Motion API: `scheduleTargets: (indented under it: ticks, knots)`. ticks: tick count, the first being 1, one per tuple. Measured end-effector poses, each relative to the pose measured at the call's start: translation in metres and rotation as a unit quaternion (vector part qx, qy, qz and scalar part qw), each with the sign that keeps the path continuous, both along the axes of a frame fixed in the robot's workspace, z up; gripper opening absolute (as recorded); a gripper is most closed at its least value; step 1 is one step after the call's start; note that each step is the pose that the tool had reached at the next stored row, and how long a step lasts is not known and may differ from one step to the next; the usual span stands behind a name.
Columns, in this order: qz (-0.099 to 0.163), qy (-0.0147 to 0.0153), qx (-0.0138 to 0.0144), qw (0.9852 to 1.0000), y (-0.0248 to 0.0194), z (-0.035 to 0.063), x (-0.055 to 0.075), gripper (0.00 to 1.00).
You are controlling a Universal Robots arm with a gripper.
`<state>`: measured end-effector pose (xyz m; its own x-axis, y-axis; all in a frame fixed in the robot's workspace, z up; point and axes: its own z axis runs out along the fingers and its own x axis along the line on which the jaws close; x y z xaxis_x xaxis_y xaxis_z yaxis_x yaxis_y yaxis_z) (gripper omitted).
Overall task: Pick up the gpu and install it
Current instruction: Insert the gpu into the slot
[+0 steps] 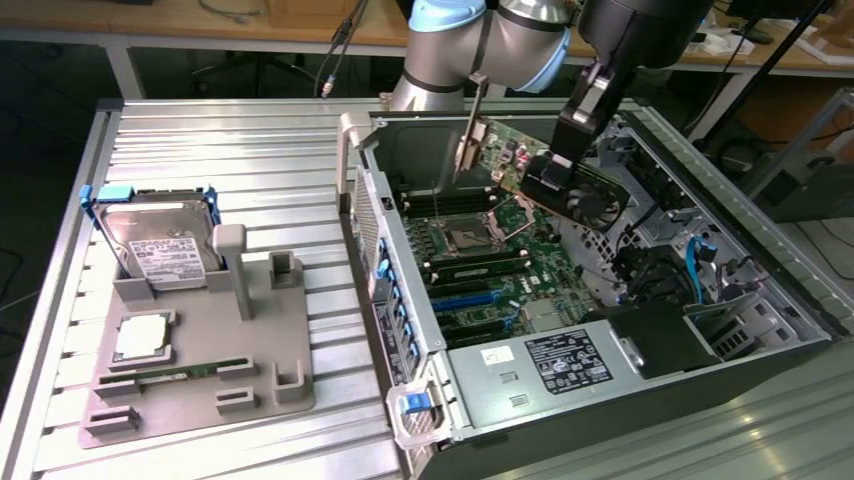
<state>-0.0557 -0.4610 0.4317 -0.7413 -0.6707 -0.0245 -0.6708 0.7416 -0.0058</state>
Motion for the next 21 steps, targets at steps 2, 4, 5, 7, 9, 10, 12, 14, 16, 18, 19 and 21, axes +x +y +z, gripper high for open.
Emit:
scheduleTargets:
  ticks: [2,4,5,7,9,10,12,14,16,18,19,21]
  knots:
    - [0.005,0.0,0.0,1.0,0.0,0.0,0.0,0.27]
    - [0.01,0.0,0.0,1.0,0.0,0.0,0.0,0.27]
    - [0.013,0.0,0.0,0.9999,0.0,0.0,0.0,0.27]
    - [0.019,0.0,0.0,0.9998,0.0,0.0,0.0,0.27]
    - [0.024,0.0,0.0,0.9997,0.0,0.0,0.0,0.27]
    - [0.027,0.0,0.0,0.9996,0.0,0.0,0.0,0.27]
    - [0.032,0.0,0.0,0.9995,0.0,0.0,0.0,0.27]
    - [0.038,0.0,0.0,0.9993,0.0,0.0,0.0,0.27]
    - [0.043,0.0,0.0,0.9991,0.0,0.0,0.0,0.27]
    - [0.048,0.0,0.0,0.9988,0.0,0.0,0.0,0.27]
    - [0.052,0.0,0.0,0.9986,0.0,0.0,0.0,0.27]
    - [0.058,0.0,0.0,0.9983,0.0,0.0,0.0,0.27]
